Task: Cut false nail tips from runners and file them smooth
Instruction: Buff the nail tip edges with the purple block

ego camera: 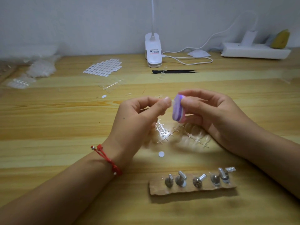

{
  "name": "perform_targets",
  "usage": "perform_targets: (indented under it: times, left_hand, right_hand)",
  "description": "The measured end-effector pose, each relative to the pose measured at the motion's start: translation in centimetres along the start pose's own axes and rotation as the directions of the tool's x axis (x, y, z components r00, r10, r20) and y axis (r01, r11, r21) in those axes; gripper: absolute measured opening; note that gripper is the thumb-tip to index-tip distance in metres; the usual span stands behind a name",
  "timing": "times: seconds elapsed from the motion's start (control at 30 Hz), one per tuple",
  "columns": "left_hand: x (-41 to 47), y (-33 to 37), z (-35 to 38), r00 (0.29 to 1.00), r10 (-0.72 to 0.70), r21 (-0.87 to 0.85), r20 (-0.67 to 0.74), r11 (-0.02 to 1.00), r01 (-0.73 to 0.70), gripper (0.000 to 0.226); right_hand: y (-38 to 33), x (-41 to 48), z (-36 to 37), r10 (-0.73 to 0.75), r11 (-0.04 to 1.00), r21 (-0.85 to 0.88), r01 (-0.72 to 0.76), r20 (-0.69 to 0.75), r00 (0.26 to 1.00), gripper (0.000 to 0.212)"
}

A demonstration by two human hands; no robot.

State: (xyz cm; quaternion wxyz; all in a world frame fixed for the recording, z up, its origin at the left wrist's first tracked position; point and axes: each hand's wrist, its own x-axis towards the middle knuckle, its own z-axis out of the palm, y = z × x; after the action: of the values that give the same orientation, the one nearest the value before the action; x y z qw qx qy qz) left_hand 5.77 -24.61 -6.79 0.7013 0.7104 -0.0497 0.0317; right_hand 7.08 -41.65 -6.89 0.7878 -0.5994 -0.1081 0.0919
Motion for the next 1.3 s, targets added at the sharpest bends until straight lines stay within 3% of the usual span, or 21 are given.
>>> perform_targets:
  times: [0.07,0.17,0.3,0.43,0.53,0.63,0.77,0.87,0.97,1.1,1.2,1.3]
  left_hand:
    - [-0.02,-0.01,0.02,1.0,0.004,0.016,0.02,1.0,-0.005,0.018]
    - [-0.25,0.06,0.21,0.994,-0.007,0.05,0.11,0.999,0.001,0.02]
    - [-0.05,-0.13,-0.07,0.998,-0.028,0.013,0.058,1.0,0.027,0.018]
    - [-0.28,-0.23,0.24,0.994,-0.025,0.025,0.108,0.999,0.022,0.019]
    - [-0.21,-0.36,0.07,0.999,0.011,0.019,0.042,1.0,-0.012,0.018]
    - [-0.42,-0.34,0.29,0.991,0.022,0.087,0.134,0.996,-0.033,0.017]
    - [-0.29,-0.33,0.15,0.996,-0.004,0.025,0.089,1.0,0.002,0.018]
    - [-0.51,-0.15,0.41,0.987,0.057,0.073,0.149,0.995,-0.069,0.016]
    - [-0.46,-0.23,0.32,0.993,0.082,0.06,0.08,0.994,-0.087,0.017]
    - [-0.57,-0.19,0.54,0.978,0.108,0.184,0.176,0.973,-0.14,0.017]
    - [-0.44,-0.35,0.34,0.987,0.116,0.128,0.111,0.983,-0.13,0.017]
    - [-0.92,-0.02,0.85,0.943,0.214,0.201,0.255,0.942,-0.269,0.015]
  right_hand:
    - [-0.02,-0.06,0.23,-0.002,0.999,-0.04,0.003,0.023,1.0,0.023]
    - [-0.03,0.1,-0.14,-0.002,0.999,0.032,0.003,-0.035,0.999,0.02]
    - [0.0,-0.23,0.19,0.013,0.997,-0.079,-0.007,0.072,0.997,0.019]
    - [-0.09,0.06,-0.12,0.016,1.0,-0.002,-0.016,-0.002,1.0,0.022]
    - [-0.08,-0.1,0.05,0.049,0.993,-0.109,-0.041,0.074,0.996,0.024]
    - [0.02,0.05,-0.06,0.034,0.998,-0.049,-0.033,0.023,0.999,0.026]
    - [0.0,0.01,-0.1,0.058,0.993,-0.105,-0.052,0.06,0.997,0.025]
    - [0.0,-0.03,-0.13,0.041,0.997,-0.061,-0.038,0.044,0.998,0.023]
    - [-0.06,-0.11,-0.26,0.059,0.993,-0.107,-0.051,0.074,0.996,0.026]
    - [0.04,0.0,-0.45,0.034,0.996,-0.079,-0.029,0.061,0.998,0.027]
    - [0.13,-0.04,-0.47,0.054,0.991,-0.13,-0.042,0.087,0.995,0.028]
    - [0.14,0.03,-0.44,0.034,0.996,-0.083,-0.029,0.067,0.997,0.026]
